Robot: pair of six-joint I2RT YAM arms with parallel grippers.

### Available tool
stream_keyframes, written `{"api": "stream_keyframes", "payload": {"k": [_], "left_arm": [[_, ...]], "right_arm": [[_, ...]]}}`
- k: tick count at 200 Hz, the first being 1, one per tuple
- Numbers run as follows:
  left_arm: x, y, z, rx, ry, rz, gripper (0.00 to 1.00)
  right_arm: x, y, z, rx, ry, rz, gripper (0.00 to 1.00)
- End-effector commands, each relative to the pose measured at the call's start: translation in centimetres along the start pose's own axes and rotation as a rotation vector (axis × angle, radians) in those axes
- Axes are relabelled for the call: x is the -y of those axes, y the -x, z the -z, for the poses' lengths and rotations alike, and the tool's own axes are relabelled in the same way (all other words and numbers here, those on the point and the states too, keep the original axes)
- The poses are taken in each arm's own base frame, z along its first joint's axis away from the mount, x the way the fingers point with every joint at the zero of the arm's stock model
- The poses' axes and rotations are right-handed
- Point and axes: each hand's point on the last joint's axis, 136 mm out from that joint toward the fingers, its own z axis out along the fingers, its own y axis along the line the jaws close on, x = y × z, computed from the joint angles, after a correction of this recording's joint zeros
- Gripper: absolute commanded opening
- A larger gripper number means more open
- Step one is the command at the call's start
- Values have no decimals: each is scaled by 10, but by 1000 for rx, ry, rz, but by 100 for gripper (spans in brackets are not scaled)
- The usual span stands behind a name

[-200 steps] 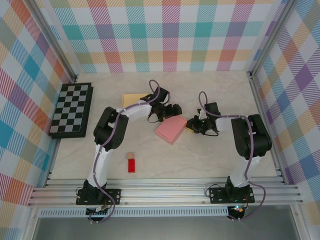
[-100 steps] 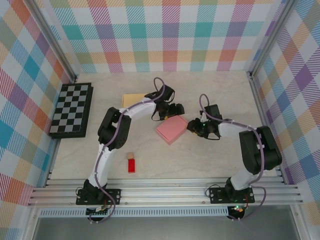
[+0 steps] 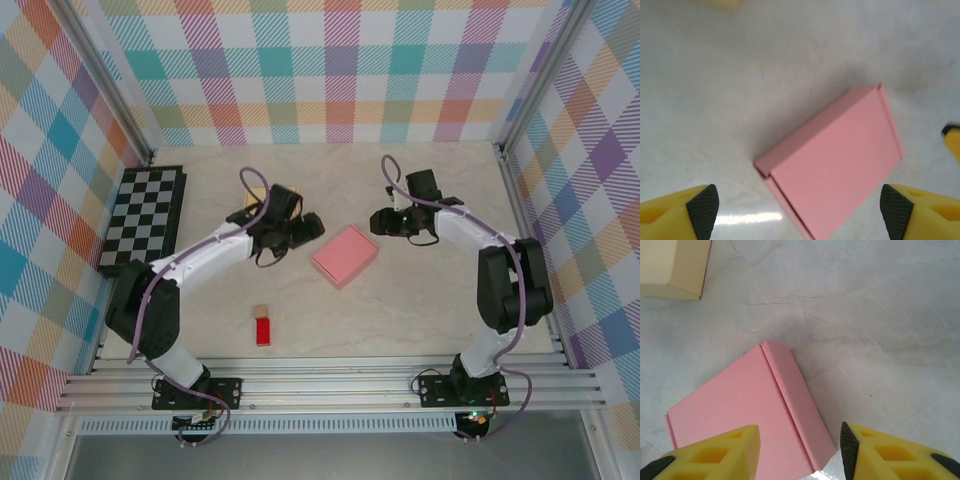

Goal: Fold the paper box

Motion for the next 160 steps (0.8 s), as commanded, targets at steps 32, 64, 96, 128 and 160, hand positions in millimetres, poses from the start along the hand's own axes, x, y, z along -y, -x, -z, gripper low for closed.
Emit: {"api": "stream_keyframes", "payload": {"k": [32,64,96,128,160], "left_arm": [[23,-43,-50,-45,-84,61,86],[29,-39,-68,-12,-94,53,85],[23,-32,-85,15,-48,12,80],[25,-16,-97,37,-54,-3,76],[41,18,-113,51,-77,-30,73]], "right_arm": [[-5,-16,-24,-126,92,100,49],[-19,-26,-33,-138,147,102,49],[-15,-37,-41,-160,122,51,48],[4,-38,-43,-139,20,17,46],[20,-24,-41,-87,-57,-55,39]]}}
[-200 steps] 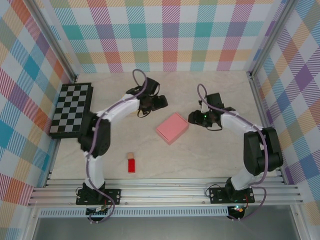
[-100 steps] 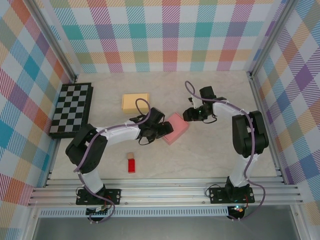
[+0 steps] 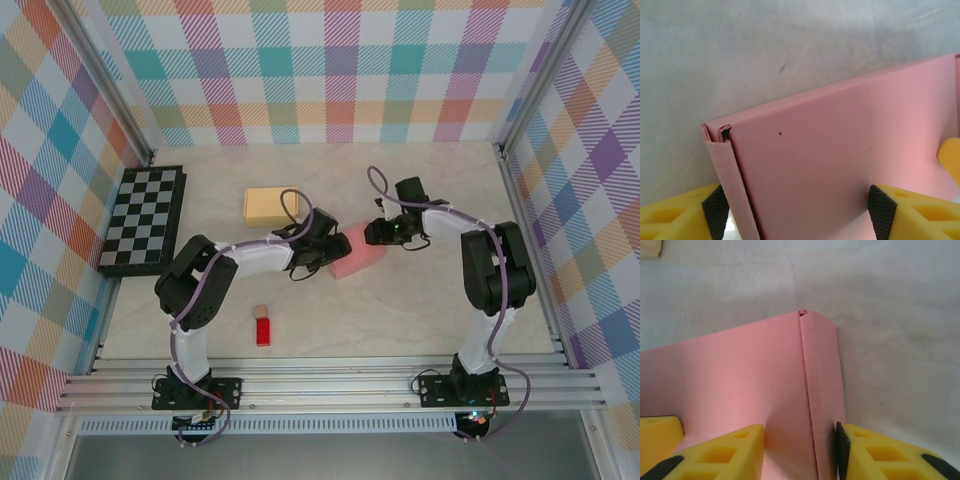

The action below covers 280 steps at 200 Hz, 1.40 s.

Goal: Fold the paper box

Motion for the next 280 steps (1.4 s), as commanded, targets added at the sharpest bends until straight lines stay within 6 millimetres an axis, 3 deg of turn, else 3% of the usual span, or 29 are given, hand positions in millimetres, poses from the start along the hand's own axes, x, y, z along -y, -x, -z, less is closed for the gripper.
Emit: {"api": "stream_keyframes", "payload": {"k": [1,40,80,86,130,158,177,202,221,241,265,280], "left_arm": [[18,36,-15,46,-43,-39,73],[38,82,-44,49,-47,-76,73],[55,110,-71,44,-69,-87,74],[49,108,-74,26,-43,-85,74],[47,132,-69,63,-26,-77,74],[48,147,-58,87,-18,-101,77],[52,169,-40,122,-9,-133,80],[53,202,-3,194,7,-156,82],[54,217,39,249,19,-186,82],[47,216,93,331,46,-263,83],[5,207,159,524,99,-310,85],[-45,196,194,659,160,-290,86]], "right_arm": [[10,-1,-1,6,-55,-84,39],[31,27,3,87,-120,-222,37],[38,63,-6,130,-120,-246,37],[39,68,-6,139,-118,-249,37],[47,96,-9,170,-85,-230,37],[48,103,4,195,-87,-235,43],[42,108,20,224,-66,-234,48],[37,109,49,255,-99,-205,51],[34,104,81,302,-133,-178,53],[33,92,120,372,-192,-143,57],[43,64,164,464,-327,-96,62],[61,41,192,553,-475,-93,69]]}}
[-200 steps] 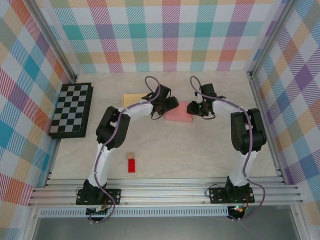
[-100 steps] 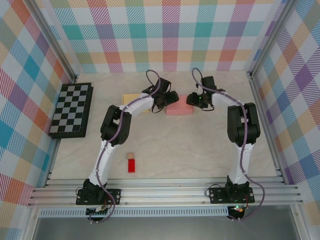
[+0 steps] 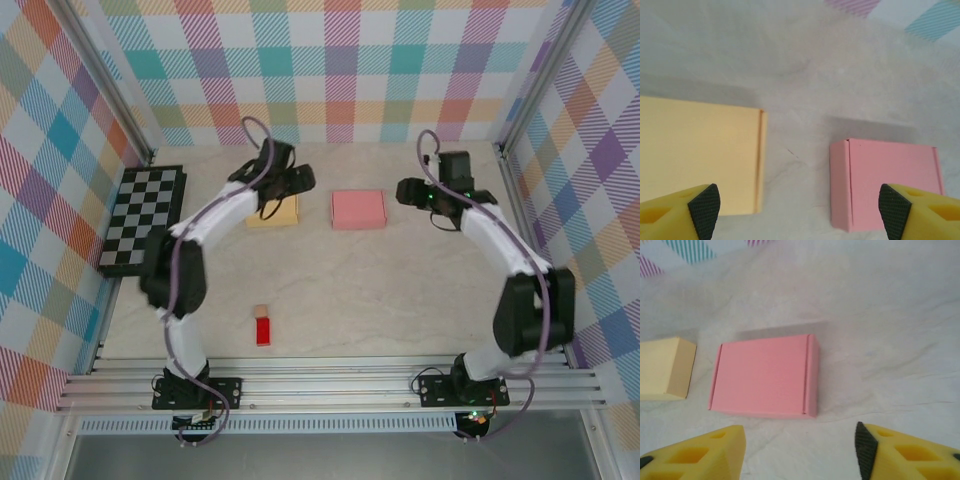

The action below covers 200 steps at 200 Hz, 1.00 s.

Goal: Fold the paper box

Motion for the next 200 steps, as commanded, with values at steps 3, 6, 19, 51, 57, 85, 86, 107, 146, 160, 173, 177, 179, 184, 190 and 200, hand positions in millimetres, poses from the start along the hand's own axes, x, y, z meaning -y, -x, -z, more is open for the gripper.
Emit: {"api": "stream_keyframes", "payload": {"k": [3,6,19,51,57,85,86,107,146,160,173,177,179,184,190,200], "left_arm": [[-59,25,72,307,104,-36,86],[-71,22,78,324,127,-27,86],[-116,7,99,402,236,-12,87],[-191,-49,117,399,503,-104,92],[-205,-58,116,381,540,-81,92],[-227,-74,103,461,521,-95,94],[-229,-75,102,461,518,-94,94],[-230,-75,84,466,453,-128,100],[-217,-83,41,456,281,-227,100],[-210,-85,32,403,250,-257,100],[-211,-83,28,396,248,-252,100],[-212,-83,28,384,246,-245,100],[-213,-82,27,381,248,-239,100],[-216,-80,25,378,247,-226,100],[-217,-81,25,365,229,-215,100],[-219,-80,25,366,224,-207,100]], "right_arm": [[50,-15,36,118,-246,66,72],[55,-18,41,138,-274,62,77],[77,-29,61,211,-372,43,90],[113,-68,59,257,-477,32,100],[118,-76,54,246,-484,22,100],[130,-94,32,265,-466,-22,100],[131,-95,31,265,-466,-22,100],[137,-98,22,305,-461,-18,100],[130,-78,9,380,-341,55,100],[119,-74,-1,411,-254,95,100],[105,-85,-15,417,-151,164,100],[99,-89,-18,421,-112,196,100],[95,-89,-19,432,-92,213,100],[84,-90,-18,441,-37,253,100],[77,-95,-18,408,-9,279,100],[79,-92,-21,415,-17,269,100]]}}
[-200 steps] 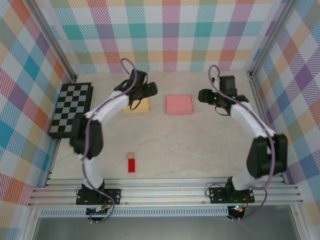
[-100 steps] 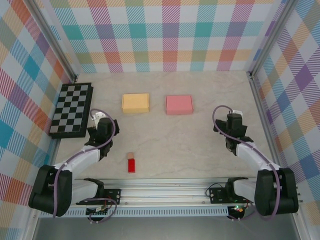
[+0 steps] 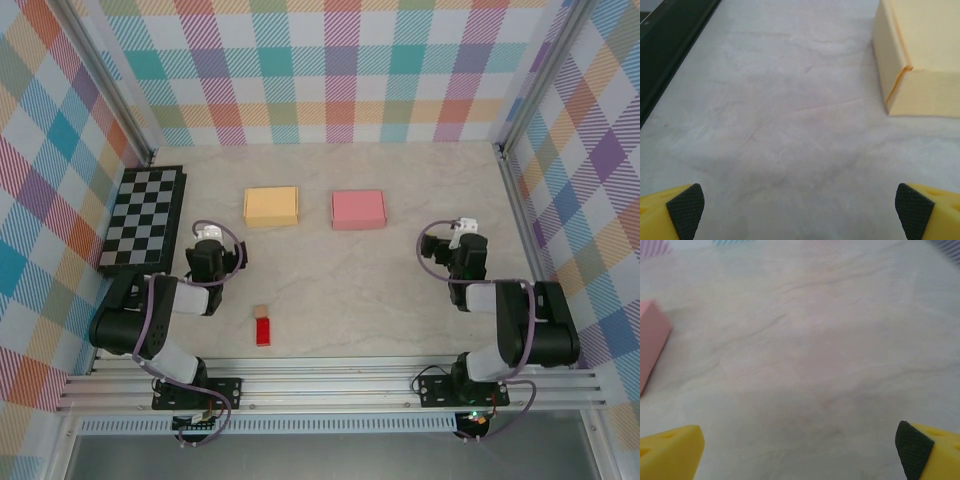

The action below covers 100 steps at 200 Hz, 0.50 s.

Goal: Fold the paper box

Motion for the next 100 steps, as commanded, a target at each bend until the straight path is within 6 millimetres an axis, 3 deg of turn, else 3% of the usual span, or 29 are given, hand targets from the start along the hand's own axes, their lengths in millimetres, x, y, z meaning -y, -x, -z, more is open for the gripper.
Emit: {"api": "stream_keyframes", "payload": {"k": [1,14,100], "left_arm": [[1,25,-5,57,-58,27,100],[1,24,-5,56,-58,26,100],[8,24,-5,51,-89,8,100]], "right_arm": [[-36,28,5,143,194,101,100],[-20,29,-13,40,123,34,100],[-18,30,-11,53,105,36,100]]}}
